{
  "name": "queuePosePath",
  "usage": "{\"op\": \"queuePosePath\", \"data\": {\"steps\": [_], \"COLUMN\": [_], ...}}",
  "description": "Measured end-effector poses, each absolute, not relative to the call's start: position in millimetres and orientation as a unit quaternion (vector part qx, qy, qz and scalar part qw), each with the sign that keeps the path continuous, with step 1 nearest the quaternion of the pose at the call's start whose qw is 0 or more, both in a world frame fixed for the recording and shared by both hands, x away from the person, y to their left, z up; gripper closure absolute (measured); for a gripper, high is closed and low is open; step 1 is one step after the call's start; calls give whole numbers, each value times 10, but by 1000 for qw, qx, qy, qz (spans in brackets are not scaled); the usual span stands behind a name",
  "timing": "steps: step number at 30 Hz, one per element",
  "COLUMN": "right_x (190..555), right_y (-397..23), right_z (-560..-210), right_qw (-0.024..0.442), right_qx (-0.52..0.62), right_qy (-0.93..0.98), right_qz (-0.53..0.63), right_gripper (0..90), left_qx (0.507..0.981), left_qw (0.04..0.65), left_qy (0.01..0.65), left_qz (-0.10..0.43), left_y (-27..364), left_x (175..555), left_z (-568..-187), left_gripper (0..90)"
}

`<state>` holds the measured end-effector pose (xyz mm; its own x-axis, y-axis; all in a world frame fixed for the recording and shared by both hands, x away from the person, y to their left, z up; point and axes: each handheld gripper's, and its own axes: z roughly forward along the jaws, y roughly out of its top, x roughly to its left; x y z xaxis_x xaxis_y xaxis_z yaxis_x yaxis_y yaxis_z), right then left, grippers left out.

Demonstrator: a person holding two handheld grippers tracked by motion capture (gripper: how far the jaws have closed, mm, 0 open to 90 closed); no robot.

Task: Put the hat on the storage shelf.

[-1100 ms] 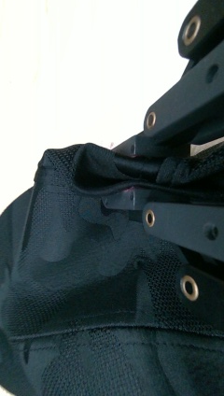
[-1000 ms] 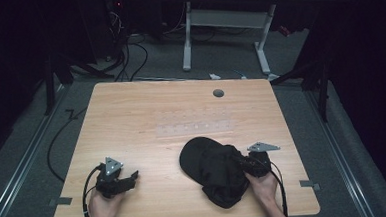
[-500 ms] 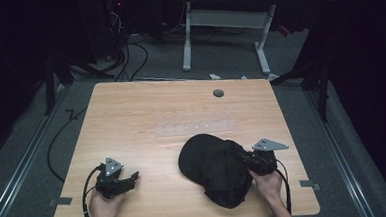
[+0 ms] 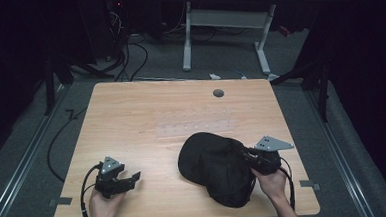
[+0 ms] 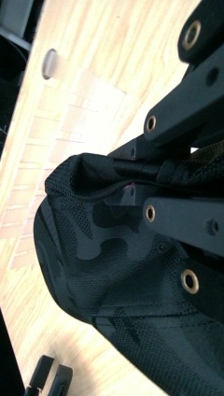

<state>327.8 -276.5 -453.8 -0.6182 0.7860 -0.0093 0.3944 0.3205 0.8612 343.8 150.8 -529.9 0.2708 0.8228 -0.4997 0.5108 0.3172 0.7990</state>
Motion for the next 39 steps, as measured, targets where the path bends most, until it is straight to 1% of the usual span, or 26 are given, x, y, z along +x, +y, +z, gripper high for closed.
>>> {"op": "queuePosePath", "data": {"steps": [9, 18, 26, 31, 34, 39], "right_x": [3232, 3225, 3227, 3241, 3244, 3251], "right_y": [-2690, -2641, -2591, -2516, -2488, -2445], "right_z": [-4398, -4337, -4252, -4222, -4208, -4174], "right_qw": [235, 236, 232, 229, 227, 227], "right_qx": [346, 323, 297, 280, 274, 263], "right_qy": [793, 799, 805, 811, 814, 817], "right_qz": [443, 449, 459, 459, 459, 460], "right_gripper": [841, 841, 842, 842, 843, 842], "left_qx": [577, 601, 618, 639, 650, 661], "left_qw": [582, 601, 607, 608, 606, 606], "left_qy": [560, 516, 491, 464, 452, 438], "left_qz": [126, 106, 90, 82, 79, 68], "left_y": [1388, 1180, 1042, 928, 844, 745], "left_x": [3411, 3374, 3374, 3384, 3397, 3427], "left_z": [-5061, -4760, -4556, -4385, -4299, -4159], "left_gripper": [265, 262, 286, 305, 306, 277]}}
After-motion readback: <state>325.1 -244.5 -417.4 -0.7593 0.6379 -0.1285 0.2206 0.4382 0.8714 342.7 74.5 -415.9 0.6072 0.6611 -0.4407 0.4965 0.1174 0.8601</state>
